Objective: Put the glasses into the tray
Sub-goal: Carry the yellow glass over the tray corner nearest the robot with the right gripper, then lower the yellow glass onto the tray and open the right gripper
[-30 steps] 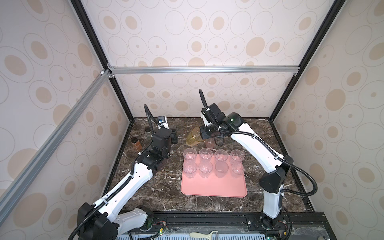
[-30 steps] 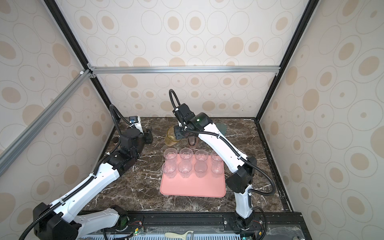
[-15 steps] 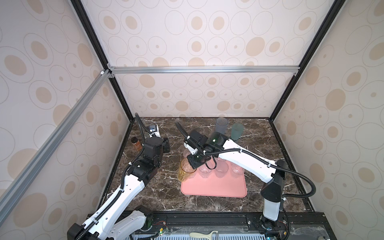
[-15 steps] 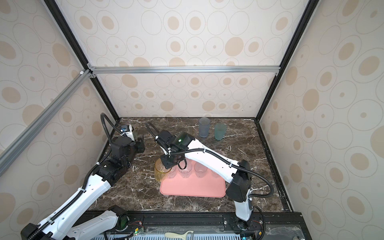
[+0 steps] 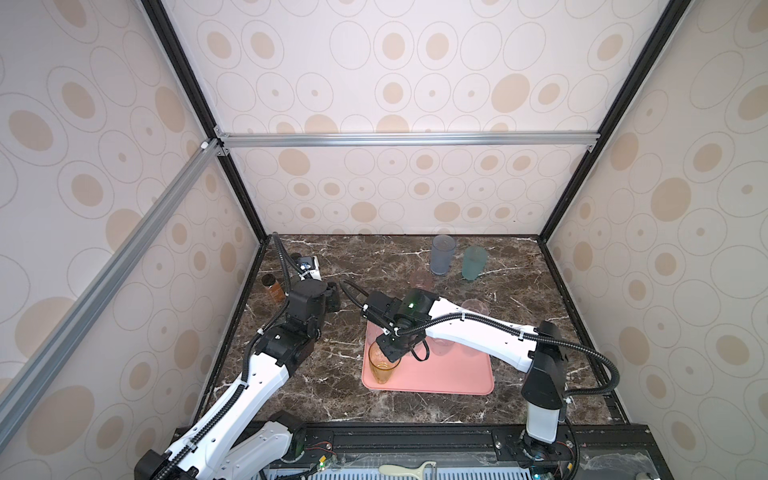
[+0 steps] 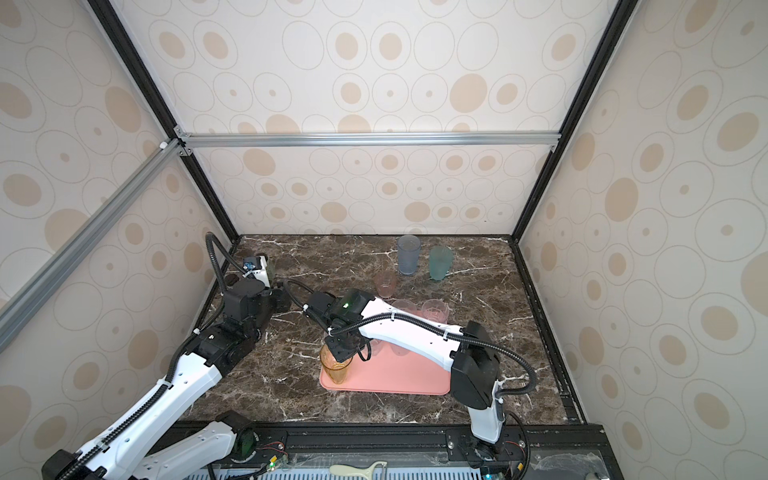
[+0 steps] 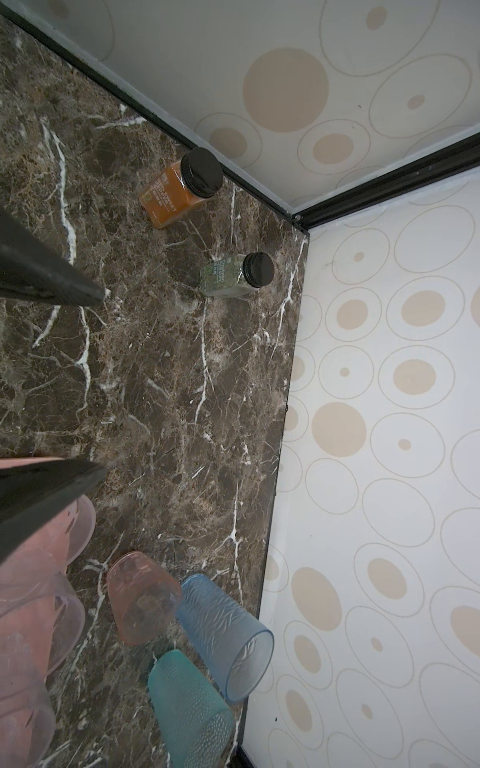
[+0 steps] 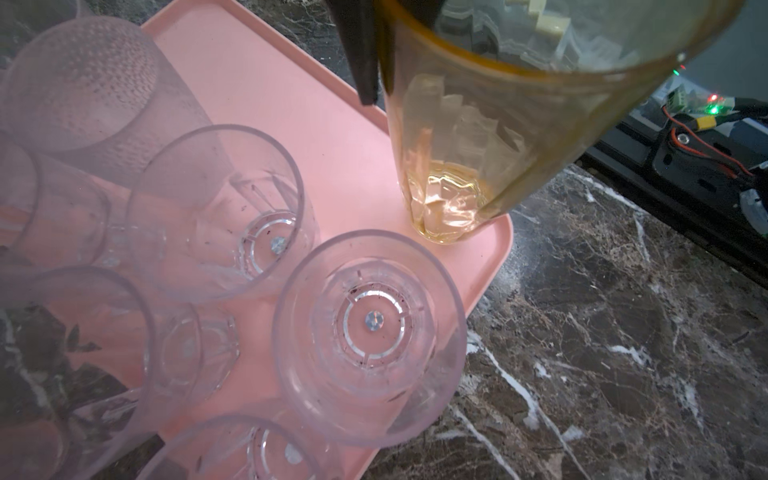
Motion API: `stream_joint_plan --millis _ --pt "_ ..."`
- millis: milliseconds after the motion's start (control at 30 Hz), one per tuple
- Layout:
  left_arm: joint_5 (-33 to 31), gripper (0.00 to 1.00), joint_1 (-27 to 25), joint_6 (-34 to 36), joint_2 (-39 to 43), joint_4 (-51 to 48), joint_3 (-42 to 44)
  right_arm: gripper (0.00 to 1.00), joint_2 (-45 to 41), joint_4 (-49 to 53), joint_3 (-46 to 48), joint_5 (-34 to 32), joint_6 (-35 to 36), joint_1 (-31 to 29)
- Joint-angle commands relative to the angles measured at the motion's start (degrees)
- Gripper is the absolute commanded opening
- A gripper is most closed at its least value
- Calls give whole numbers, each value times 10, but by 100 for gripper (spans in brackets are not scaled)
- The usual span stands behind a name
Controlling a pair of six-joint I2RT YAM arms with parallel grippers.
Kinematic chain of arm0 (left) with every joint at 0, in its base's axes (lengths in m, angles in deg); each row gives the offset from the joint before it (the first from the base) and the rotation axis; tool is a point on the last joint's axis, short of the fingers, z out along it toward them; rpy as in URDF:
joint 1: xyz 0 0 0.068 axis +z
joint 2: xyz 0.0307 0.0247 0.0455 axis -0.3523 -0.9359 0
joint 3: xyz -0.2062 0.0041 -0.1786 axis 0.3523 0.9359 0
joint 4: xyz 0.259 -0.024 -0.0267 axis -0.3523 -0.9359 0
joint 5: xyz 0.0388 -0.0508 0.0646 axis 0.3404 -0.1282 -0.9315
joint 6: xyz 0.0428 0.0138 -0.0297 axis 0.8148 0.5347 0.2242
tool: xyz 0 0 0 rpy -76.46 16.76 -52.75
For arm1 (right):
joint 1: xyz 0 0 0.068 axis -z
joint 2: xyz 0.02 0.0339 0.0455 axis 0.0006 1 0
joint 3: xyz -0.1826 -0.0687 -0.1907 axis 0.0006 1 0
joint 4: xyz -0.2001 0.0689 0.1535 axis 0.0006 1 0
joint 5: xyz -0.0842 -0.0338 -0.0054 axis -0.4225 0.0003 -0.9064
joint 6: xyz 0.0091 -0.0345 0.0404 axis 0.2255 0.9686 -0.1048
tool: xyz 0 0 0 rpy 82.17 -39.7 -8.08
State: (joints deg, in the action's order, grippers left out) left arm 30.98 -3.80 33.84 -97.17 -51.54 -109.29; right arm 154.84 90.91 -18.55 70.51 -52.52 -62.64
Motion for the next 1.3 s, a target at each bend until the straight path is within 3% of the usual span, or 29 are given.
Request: stream_joint_plan --millis 0,600,767,1033,1267 --pt "5 59 4 -8 -2 8 -2 0 12 -17 7 -34 -12 -2" --pt "8 59 5 -3 -10 18 -3 0 50 -34 11 -16 -32 -9" --pt "10 59 6 -2 -15 21 -5 8 52 -25 5 -6 -37 -9" --pt "8 59 6 2 -19 21 -11 33 37 14 -39 6 -31 -8" --pt "12 59 8 9 -35 24 -38 37 -2 72 -138 14 -7 36"
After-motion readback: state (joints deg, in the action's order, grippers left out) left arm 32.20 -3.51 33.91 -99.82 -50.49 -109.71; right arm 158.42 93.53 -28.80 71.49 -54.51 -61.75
